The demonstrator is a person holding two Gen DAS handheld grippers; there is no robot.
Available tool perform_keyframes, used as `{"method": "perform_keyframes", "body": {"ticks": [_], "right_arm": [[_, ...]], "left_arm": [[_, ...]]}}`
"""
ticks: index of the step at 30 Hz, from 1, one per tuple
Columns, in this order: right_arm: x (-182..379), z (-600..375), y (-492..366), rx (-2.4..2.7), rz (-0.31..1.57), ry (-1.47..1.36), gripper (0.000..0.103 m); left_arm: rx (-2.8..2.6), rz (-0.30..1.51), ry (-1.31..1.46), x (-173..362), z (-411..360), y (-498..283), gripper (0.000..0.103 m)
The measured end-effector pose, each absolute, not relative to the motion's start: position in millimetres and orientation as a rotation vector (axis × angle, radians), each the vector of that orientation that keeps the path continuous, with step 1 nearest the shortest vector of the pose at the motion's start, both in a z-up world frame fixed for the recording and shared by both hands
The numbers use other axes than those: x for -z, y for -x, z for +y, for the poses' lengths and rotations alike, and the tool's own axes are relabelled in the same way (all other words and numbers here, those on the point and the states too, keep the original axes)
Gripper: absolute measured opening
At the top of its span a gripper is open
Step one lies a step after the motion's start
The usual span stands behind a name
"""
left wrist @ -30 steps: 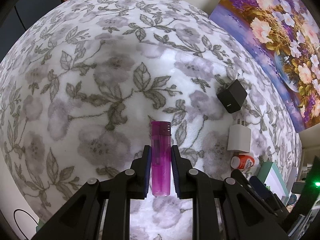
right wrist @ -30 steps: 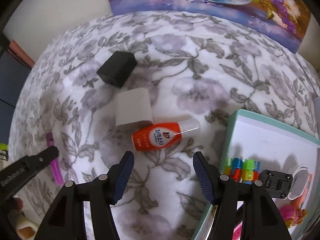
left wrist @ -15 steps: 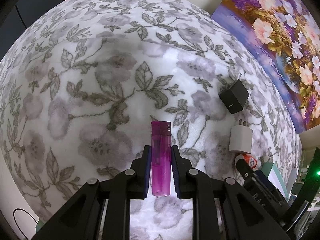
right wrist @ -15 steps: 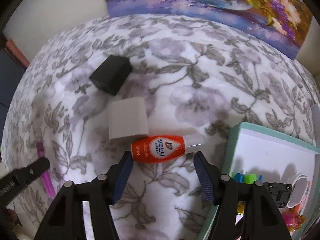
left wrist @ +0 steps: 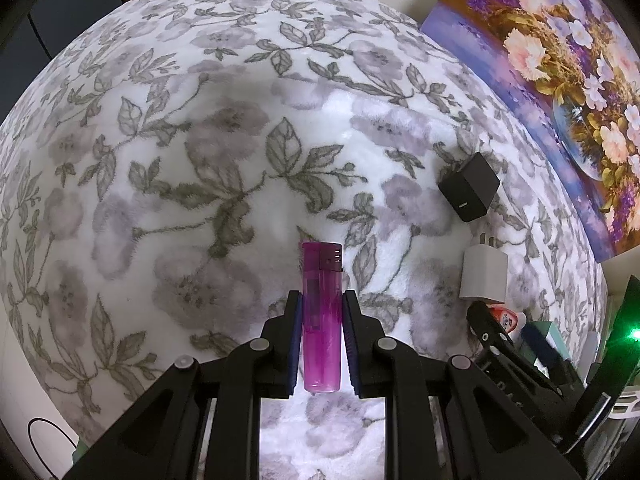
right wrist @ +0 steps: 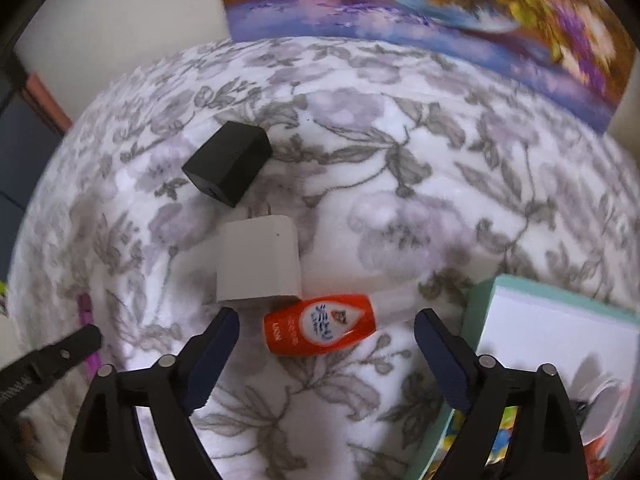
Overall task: Organize rigid objects
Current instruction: 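Lift the pink lighter with the left tool while the right tool lifts the orange bottle, then carry the lighter and bottle into the tray and release both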
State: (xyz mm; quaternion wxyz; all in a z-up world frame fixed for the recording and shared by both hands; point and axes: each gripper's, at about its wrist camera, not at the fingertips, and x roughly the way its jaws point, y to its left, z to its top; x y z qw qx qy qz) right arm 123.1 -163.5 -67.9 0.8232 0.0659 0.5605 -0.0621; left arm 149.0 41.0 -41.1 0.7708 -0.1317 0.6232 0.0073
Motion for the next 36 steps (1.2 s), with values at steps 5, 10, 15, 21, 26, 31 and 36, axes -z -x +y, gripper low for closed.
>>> {"method": "perform_keyframes", "body": {"ticks": [5,10,15,21,26,31,36], "right_arm": [[67,-152,-125,0.117,1.168,0.001,0.097],[76,-151,-126,0.101,1.183,0.024,0.098],[77,-145,-121,0.081,1.199,0.033,0.089],[74,-143,-118,0.082,1.207,0.006,0.081],[55,-148,-110,0.079,1.208,-0.077,0.081],[11,-184,-89,0.175,1.126,-0.159,0.081],[-11,-230,-63,0.317,1.108,-0.223,0.081]], "left_arm": [[-0.013,1.355,0.275,42,40,-150,0.020],[-0.006,1.360,0.272,43,38,-151,0.020],[-0.005,1.361,0.276,44,38,-151,0.020],[-0.006,1.355,0.273,43,39,-150,0.020],[0.017,1.329,0.259,30,31,-145,0.020],[0.078,1.282,0.218,8,4,-134,0.020],[0.179,1.260,0.182,-9,-34,-115,0.020]]}}
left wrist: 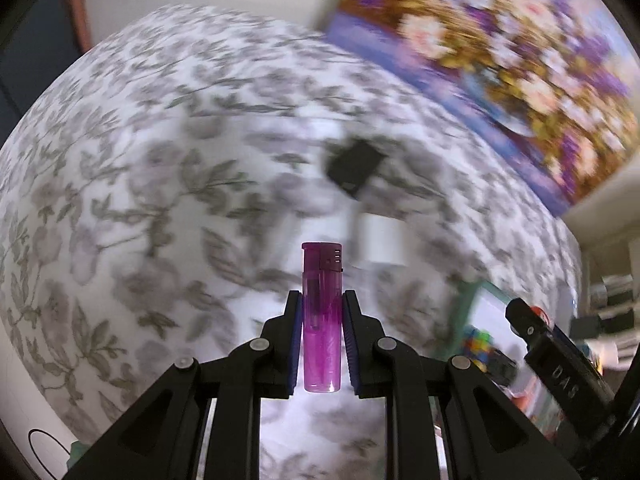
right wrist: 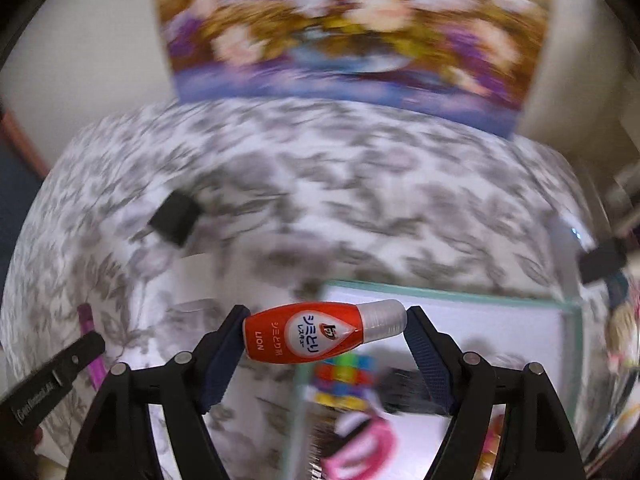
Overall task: Organize rigid objects
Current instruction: 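Carry the lighter and bottle into the tray and release both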
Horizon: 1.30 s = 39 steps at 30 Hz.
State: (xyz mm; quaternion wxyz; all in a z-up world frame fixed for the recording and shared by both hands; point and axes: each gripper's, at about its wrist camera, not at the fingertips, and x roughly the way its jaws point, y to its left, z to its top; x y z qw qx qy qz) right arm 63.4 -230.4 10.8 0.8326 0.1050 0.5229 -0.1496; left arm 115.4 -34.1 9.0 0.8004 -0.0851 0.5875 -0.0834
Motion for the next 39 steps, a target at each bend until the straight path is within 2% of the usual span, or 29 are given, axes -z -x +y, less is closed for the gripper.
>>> {"method": "perform_keyframes", "body": {"ticks": [10,22,24,26,27,29,31,33,35,38,39], "right_arm": [[-31,-321,12,0.532,1.089,-0.428,0.081],[11,-359,42,0.614,1.190,-0.522,0.081],[16,-360,42,0.606,1.214,-0.526,0.081],[19,-359,40,0.602,1.225,-0.524,0.082],[19,-359,40,0.605,1.222,-0.525,0.082],[17,-359,39,0.609,1.219,-0.523,0.083],[15,-358,38,0.604,1.211,-0.523,0.090],[13,-358,37,0.604,1.206,-0.522,0.091],[11,-357,37,0.607,1.204,-0.519,0.091],[9,-355,35,0.609,1.194,-0.517,0.091],[9,-354,34,0.607,1.194,-0.519,0.095]], "left_arm": [[0.409,1.251,0.002,-21,-130,-58,0.020],[0.542,1.313,-0.188,8,-187,-14,0.021],[0.548,1.316,-0.206,12,-191,-13,0.027],[0.547,1.315,-0.212,13,-192,-13,0.047],[0.547,1.316,-0.209,13,-191,-13,0.051],[0.544,1.316,-0.204,13,-189,-14,0.052],[0.539,1.313,-0.199,12,-188,-16,0.053],[0.532,1.317,-0.180,10,-183,-20,0.056],[0.511,1.317,-0.161,10,-176,-26,0.067],[0.447,1.315,-0.131,10,-160,-39,0.071],[0.416,1.315,-0.116,10,-152,-46,0.071]]}}
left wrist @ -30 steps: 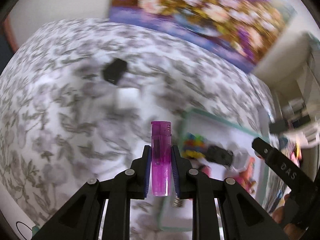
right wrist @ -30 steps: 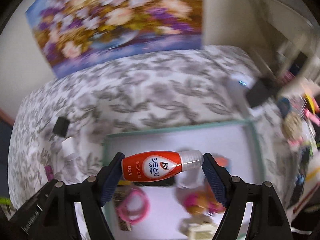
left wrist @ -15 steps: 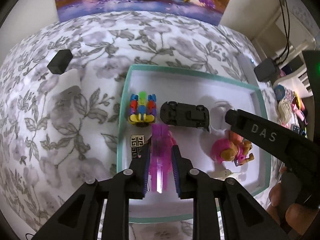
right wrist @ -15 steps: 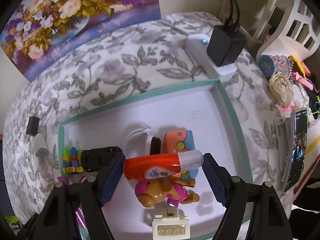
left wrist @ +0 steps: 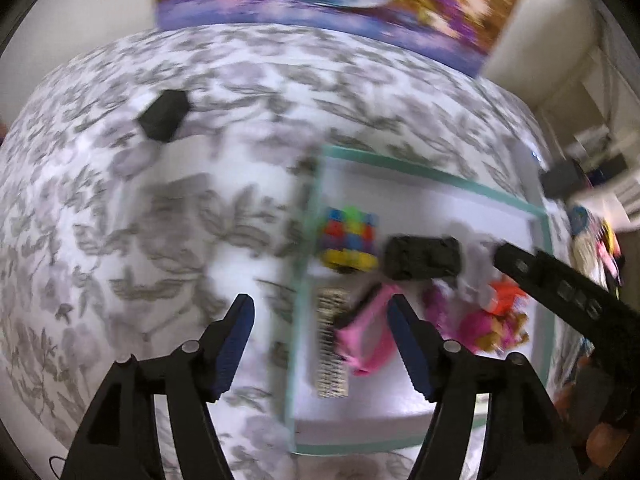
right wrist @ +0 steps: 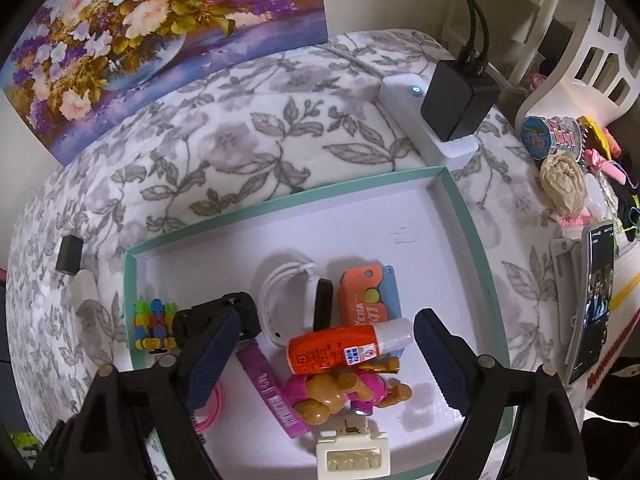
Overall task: Organize rigid objects
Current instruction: 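Carry the lighter and bottle into the tray and release both, then move both tools back toward the black and white charger blocks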
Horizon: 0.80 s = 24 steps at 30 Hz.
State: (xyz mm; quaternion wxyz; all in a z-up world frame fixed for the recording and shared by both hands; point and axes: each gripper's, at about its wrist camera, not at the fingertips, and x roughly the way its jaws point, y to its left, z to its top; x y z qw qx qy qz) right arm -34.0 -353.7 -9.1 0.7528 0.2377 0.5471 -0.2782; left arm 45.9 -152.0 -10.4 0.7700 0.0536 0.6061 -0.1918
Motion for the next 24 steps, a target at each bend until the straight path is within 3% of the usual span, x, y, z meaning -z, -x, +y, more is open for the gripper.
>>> {"method": "perform_keyframes", "body": {"ticks": [2,6,11,24], "right_arm": [[10,-352,33,0.607,1.195,-0.519,0.101],[12,-343,26,0.607,1.209,-0.494,0.101],[7,-324,13,0.572,1.202,-0.457,0.101],[-6,-221,-45,0.326,1.134,-0.364,0.101]], "left_arm": [[0.367,1.315,-0.083,12,-137,-57,0.075],[0.267,1.334,0.024,16,-100,-80,0.077],[0.114,1.331,0.165,21,-40,-108,0.087],[-0.156,1.266,0.264,18,58,-134,0.088]]}}
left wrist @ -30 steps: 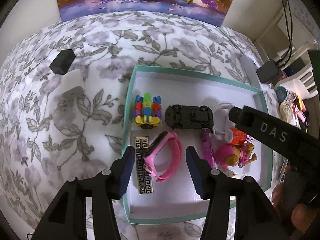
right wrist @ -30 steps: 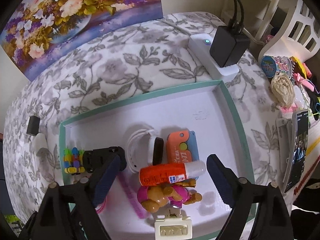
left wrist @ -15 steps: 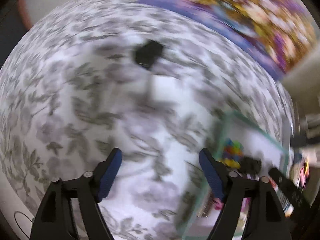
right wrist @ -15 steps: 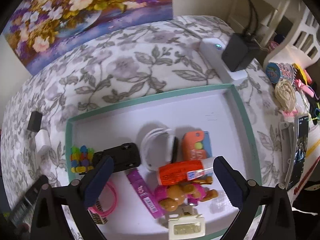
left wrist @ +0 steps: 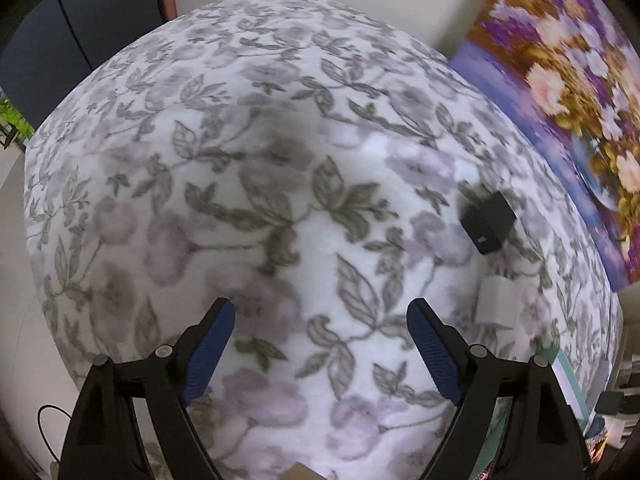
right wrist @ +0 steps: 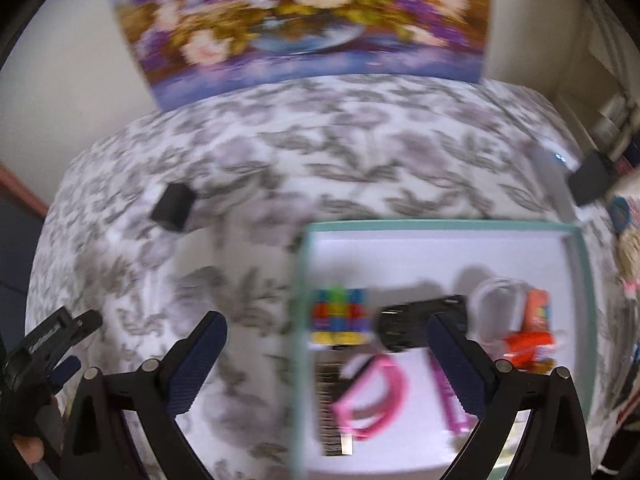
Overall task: Organize rigid objects
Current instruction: 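Move both tools back toward the black and white charger blocks, then grasp the black charger with the left tool while the right tool grasps the white charger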
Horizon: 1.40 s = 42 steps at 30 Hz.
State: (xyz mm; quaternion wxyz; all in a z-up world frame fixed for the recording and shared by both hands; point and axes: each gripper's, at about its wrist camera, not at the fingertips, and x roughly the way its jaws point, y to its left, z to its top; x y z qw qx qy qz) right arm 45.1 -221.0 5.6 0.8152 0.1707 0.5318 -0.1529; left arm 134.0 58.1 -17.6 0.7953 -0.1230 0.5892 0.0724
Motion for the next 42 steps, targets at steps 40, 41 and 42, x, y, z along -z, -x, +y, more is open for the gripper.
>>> {"method": "perform_keyframes", "body": {"ticks": [40,41,42], "right_arm": [[64,-163,-144,0.196,1.088,-0.256,0.054],[65,-166,-145,0.204,1.085,-0.263,0.052],[65,-169,-145,0.214,1.082,-0.270,0.048]], "left_arm": [[0.131,1.255,0.114,58,15,-211,0.088],[0.143,1.252,0.109,57,12,-212,0.088],[0.154,1.246,0.104,55,9,-214,0.088]]}}
